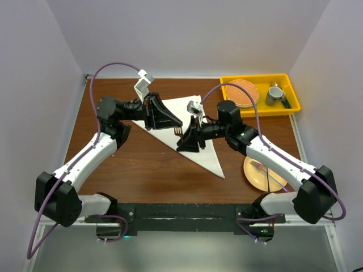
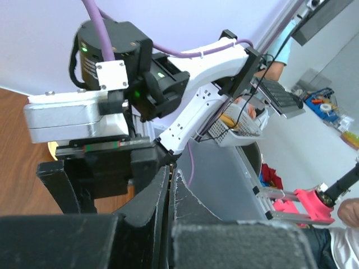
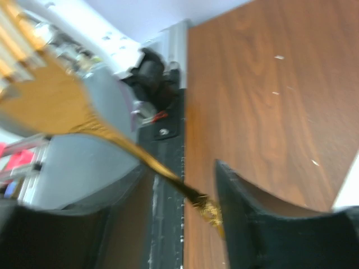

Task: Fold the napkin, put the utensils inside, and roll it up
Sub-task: Pass the utensil from the left arm to the right, then pass the utensil from the right arm to the left

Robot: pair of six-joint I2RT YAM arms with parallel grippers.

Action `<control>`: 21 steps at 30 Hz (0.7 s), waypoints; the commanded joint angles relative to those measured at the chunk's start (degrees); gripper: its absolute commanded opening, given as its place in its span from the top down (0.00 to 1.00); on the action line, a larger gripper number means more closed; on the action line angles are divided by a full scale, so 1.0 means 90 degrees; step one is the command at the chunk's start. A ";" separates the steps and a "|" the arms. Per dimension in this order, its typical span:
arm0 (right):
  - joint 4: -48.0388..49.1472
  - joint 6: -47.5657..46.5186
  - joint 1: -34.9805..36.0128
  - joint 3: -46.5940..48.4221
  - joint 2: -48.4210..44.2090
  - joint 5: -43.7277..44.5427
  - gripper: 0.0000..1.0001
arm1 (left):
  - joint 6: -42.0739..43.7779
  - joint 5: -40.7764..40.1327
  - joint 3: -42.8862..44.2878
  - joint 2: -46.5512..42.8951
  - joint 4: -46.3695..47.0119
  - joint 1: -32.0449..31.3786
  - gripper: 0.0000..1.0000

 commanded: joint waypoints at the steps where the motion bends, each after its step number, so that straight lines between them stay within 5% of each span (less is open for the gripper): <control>1: -0.0466 -0.0336 0.0230 0.0196 -0.0161 0.1501 0.83 | 0.0966 -0.0873 0.0380 -0.0087 -0.1769 0.0153 1.00; 3: -0.0487 -0.0297 0.0221 0.0089 -0.0298 0.2175 1.00 | 0.2503 -0.2029 0.0925 -0.0253 -0.3414 0.0250 0.88; 4: -0.0574 -0.0297 0.0230 0.0099 -0.0376 0.2535 1.00 | 0.2929 -0.2531 0.1112 -0.0302 -0.4708 0.0241 0.75; 5: -0.0865 -0.0364 0.0230 0.0215 -0.0377 0.2848 1.00 | 0.3397 -0.3483 0.1249 -0.0409 -0.5166 0.0241 0.50; 8: -0.1529 -0.0531 0.0260 0.0527 -0.0348 0.4196 1.00 | 0.3762 -0.4729 0.1534 -0.0672 -0.6224 0.0212 0.25; 12: -0.1980 -0.0707 0.0425 0.0752 -0.0280 0.5700 1.00 | 0.3938 -0.6602 0.1602 -0.0898 -0.6703 -0.0197 0.24; 16: -0.2741 -0.0717 0.0650 0.1163 0.0042 0.7378 1.00 | 0.4017 -0.8792 0.2050 -0.0568 -0.7366 -0.1824 0.31; 21: -0.2674 -0.0453 0.0689 0.1105 0.0033 0.7578 1.00 | 0.3851 -1.0318 0.2686 0.0351 -0.7739 -0.2824 0.39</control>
